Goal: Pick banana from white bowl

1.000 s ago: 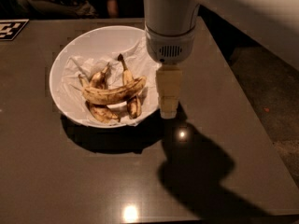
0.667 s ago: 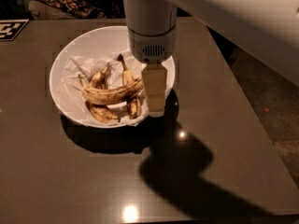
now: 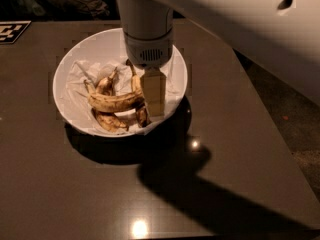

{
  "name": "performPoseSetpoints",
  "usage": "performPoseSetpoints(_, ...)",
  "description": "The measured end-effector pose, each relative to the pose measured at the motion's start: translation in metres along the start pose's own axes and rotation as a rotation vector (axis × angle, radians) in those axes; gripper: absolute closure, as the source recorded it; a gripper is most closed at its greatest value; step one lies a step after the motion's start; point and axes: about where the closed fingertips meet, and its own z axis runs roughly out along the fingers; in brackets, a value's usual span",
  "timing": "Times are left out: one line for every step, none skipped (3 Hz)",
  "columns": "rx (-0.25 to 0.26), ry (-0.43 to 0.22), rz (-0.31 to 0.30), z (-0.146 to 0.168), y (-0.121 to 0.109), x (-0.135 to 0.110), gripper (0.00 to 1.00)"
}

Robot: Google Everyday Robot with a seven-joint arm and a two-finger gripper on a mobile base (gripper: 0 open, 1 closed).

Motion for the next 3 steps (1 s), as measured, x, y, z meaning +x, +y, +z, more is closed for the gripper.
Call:
performPoseSetpoints(-0.018,-0.013,-0.026,0.004,-0.004,-0.008,0.24)
performPoseSetpoints(-0.034,-0.028,-0.049,0.007,-0.008,-0.016,0.26)
performPoseSetpoints(-0.054,-0.041,-0.078,0.014,-0.01,-0.025,0.28)
